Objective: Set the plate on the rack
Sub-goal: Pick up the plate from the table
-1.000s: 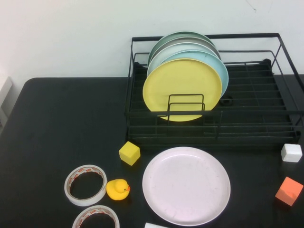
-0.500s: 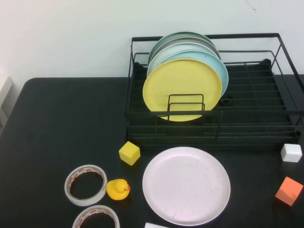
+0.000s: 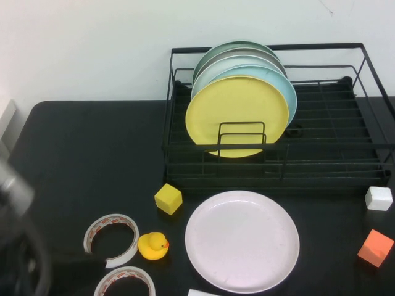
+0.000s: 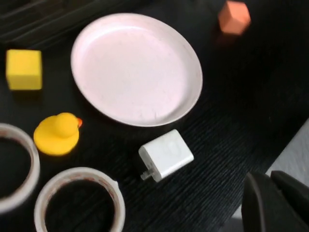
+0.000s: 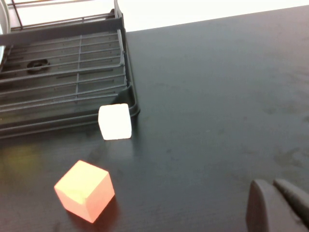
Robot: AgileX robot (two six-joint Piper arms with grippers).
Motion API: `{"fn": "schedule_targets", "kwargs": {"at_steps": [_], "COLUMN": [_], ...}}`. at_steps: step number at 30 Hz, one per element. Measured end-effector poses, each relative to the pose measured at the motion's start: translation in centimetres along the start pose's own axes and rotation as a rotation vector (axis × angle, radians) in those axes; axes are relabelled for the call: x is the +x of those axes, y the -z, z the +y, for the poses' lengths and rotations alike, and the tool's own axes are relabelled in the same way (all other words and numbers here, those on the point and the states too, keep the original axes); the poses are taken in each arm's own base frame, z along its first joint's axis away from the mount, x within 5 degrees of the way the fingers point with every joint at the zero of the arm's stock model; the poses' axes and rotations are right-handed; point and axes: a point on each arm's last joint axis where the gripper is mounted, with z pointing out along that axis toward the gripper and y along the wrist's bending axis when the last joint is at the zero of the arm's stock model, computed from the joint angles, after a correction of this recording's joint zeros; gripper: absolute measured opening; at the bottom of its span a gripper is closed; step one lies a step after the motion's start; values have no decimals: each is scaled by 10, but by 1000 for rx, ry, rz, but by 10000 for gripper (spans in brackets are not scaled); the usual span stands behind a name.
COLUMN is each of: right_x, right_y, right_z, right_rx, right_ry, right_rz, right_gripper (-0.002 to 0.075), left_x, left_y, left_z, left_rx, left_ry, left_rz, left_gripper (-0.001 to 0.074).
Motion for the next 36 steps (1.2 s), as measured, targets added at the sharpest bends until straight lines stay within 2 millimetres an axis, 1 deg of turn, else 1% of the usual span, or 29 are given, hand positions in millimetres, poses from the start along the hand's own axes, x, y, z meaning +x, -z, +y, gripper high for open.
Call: {"fn": "schedule_targets", "kwargs": {"at_steps": [4,7,9,13,15,17,19,20,24,25,27,29,31,33,36], "right_x": [0,0,0,0,0,0,0,0,0,0,0,0,0,0,0], "right_y": [0,0,0,0,0,0,0,0,0,0,0,0,0,0,0], "right_z": [0,0,0,0,0,0,0,0,0,0,0,0,0,0,0], "right_rx": [0,0,0,0,0,0,0,0,1,1,1,1,1,1,1], "right_ry": [0,0,0,0,0,0,0,0,1,1,1,1,1,1,1], "right_rz": [0,0,0,0,0,0,0,0,0,0,0,0,0,0,0], "right_gripper": [-2,-2,-2,-2,-2,-2,-2,-2,-2,-2,-2,-2,-2,-2,-2], "left_x": [-31,-48,-56,-62,-65,-68,-69,-68,-51,-47,-36,-26,-19,-13,-10], "left_y": [-14,-33,-51,-91,-111,-129,-147,-157,-202,-211,-232,-250,-265,-280,-292], "left_z": [12,15,13,5,-2,-11,-22,-27,-42,-43,-46,-46,-44,-41,-38], "left_rx": [51,81,106,115,106,103,107,109,114,109,94,78,62,51,40], "left_ry": [-82,-159,-214,-296,-348,-402,-452,-460,-460,-474,-523,-568,-599,-609,-619], "left_rz": [57,106,167,313,370,412,454,474,601,627,687,720,736,738,713], "left_gripper": [-1,-1,-1,-1,17,74,162,225,485,529,569,566,542,496,436]}}
